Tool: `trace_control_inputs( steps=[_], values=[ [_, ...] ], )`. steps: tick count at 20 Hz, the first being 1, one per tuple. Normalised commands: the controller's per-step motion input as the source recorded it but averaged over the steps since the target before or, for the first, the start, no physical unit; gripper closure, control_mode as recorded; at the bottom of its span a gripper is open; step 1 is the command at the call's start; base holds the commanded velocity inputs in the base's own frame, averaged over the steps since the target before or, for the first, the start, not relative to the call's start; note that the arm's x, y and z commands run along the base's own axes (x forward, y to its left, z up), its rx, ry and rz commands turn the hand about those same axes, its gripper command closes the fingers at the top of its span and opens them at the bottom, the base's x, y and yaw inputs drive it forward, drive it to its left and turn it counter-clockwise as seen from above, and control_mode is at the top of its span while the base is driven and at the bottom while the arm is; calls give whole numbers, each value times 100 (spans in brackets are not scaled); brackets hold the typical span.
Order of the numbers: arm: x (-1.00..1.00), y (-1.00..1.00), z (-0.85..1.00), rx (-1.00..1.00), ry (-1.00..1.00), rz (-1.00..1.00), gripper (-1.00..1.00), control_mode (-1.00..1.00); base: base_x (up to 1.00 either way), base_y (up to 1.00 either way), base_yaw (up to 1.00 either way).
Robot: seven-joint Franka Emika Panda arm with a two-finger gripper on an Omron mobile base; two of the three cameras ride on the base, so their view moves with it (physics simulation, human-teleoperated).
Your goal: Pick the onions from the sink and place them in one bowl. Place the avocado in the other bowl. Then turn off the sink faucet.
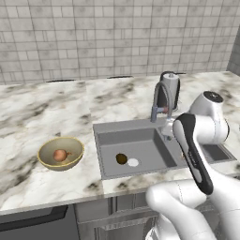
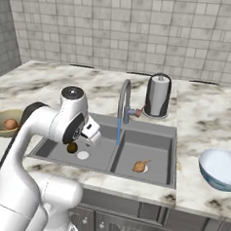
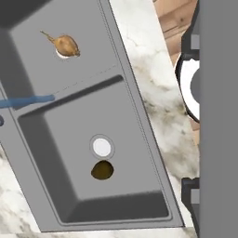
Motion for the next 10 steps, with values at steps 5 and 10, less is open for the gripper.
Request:
trace_control_inputs(
  steps=[5, 10],
  values=[
    [0, -70, -19, 0, -2, -3, -100, -100, 0, 0, 0],
    [0, -68, -26, 0, 0, -10, -100, -100, 0, 0, 0]
  ],
)
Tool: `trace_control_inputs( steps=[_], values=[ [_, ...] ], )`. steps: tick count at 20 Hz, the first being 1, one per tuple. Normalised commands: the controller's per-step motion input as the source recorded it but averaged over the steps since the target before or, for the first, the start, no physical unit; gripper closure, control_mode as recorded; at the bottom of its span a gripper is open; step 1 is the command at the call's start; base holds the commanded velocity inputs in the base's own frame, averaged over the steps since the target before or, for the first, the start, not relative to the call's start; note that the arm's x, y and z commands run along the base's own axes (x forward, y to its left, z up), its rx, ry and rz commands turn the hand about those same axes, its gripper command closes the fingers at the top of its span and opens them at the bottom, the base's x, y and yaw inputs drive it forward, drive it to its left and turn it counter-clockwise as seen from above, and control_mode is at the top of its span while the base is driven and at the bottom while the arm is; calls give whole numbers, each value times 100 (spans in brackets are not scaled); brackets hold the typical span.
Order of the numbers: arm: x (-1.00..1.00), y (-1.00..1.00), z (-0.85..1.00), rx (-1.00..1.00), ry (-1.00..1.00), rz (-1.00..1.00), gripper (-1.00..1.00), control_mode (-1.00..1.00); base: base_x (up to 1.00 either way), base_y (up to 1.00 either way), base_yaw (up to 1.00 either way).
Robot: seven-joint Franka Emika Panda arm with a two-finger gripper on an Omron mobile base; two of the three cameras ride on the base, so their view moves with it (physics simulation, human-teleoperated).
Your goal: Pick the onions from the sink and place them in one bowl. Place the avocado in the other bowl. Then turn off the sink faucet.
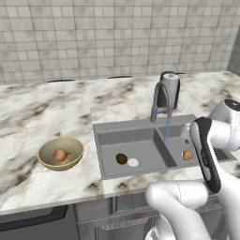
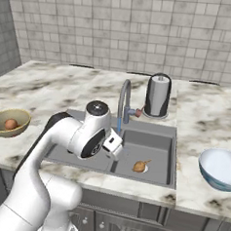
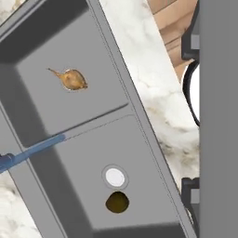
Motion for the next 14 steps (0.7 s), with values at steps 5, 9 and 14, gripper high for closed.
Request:
trace_control_inputs(
  steps=[5, 9, 14],
  values=[
    [1, -60, -31, 0, 0, -8, -100, -100, 0, 0, 0],
    [23, -41, -33, 0, -2, -2, -100, -100, 0, 0, 0],
    [42, -26, -29, 0, -5, 0, -100, -100, 0, 0, 0]
  ],
)
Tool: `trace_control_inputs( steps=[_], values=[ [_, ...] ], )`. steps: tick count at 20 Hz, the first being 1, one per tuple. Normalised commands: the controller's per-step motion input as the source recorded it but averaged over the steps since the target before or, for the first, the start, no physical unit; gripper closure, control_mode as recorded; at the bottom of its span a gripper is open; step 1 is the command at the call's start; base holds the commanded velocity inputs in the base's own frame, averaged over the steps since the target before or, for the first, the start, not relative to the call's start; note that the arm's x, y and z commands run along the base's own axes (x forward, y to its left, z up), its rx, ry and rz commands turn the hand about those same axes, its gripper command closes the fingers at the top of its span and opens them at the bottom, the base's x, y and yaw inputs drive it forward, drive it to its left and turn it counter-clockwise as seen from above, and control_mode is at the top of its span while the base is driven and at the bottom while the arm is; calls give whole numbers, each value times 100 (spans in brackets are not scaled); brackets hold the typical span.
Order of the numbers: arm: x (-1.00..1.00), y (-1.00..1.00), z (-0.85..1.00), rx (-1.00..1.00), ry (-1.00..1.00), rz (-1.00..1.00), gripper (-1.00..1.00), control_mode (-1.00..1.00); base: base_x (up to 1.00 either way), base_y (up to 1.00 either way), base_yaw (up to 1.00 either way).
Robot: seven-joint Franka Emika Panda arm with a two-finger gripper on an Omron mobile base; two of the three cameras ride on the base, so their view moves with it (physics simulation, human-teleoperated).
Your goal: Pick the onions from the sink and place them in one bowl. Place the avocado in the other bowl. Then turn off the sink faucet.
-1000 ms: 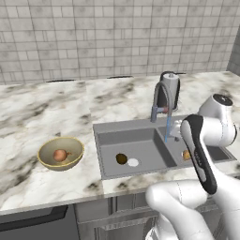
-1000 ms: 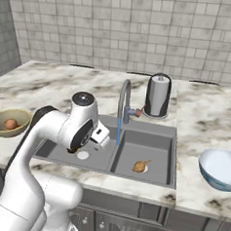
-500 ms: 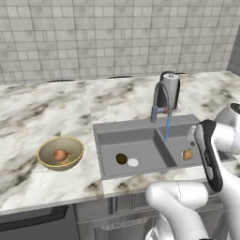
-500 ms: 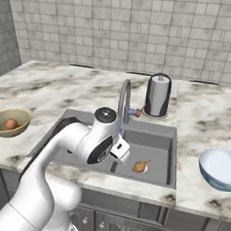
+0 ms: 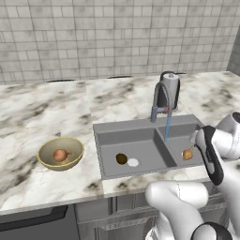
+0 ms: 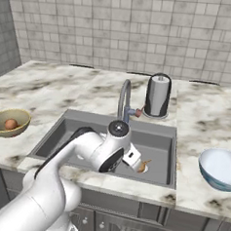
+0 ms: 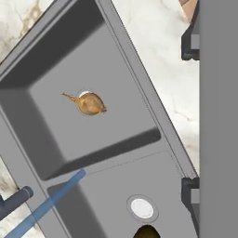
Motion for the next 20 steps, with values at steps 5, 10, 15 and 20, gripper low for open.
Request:
trace_control_inputs(
  steps=[5, 10, 15, 20],
  values=[
    [30, -35, -11, 0, -1, 0, -100, -100, 0, 0, 0],
    [37, -32, -1, 0, 0, 0, -100, -100, 0, 0, 0],
    [46, -19, -12, 0, 0, 0, -100, -100, 0, 0, 0],
    [39, -12, -28, 0, 1, 0, -100, -100, 0, 0, 0]
  ],
)
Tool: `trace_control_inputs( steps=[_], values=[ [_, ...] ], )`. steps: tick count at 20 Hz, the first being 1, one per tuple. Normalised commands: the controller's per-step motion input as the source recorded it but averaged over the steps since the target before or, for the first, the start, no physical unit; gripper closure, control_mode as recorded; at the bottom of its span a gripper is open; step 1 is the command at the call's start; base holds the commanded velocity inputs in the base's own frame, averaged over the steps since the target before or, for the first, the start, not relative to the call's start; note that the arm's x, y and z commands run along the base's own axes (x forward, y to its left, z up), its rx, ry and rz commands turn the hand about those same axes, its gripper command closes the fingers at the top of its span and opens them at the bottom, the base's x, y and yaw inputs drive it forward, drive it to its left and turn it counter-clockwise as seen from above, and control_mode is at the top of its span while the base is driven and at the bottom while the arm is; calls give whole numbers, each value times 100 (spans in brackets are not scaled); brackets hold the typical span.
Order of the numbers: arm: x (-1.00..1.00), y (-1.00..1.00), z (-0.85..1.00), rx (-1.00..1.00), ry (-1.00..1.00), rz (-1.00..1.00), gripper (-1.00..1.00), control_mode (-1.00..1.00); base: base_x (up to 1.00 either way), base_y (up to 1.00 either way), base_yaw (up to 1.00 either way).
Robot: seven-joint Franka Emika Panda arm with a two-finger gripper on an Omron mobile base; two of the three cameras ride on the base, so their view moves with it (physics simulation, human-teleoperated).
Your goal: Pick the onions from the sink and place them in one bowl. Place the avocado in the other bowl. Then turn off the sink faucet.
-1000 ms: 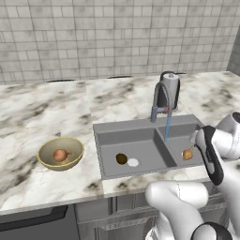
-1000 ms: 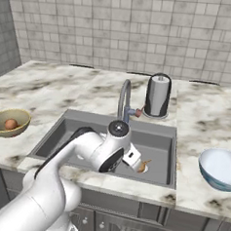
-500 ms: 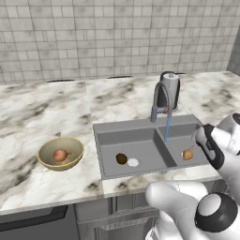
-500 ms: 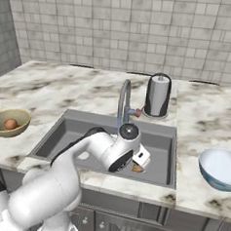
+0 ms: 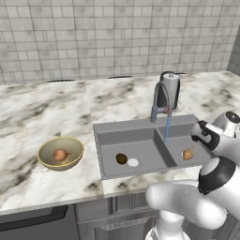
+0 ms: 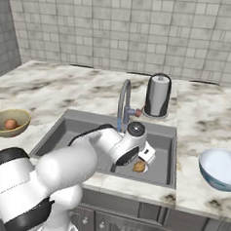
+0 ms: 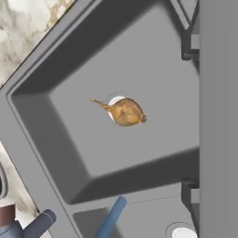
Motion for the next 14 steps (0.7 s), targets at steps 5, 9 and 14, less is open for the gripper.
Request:
trace_control_inputs(
  steps=[5, 9, 14],
  values=[
    [30, -10, -40, 0, 0, 0, -100, -100, 0, 0, 0],
    [30, -7, -46, 0, 2, 0, -100, -100, 0, 0, 0],
    [26, -4, -43, 0, 4, 0, -100, -100, 0, 0, 0]
  ],
)
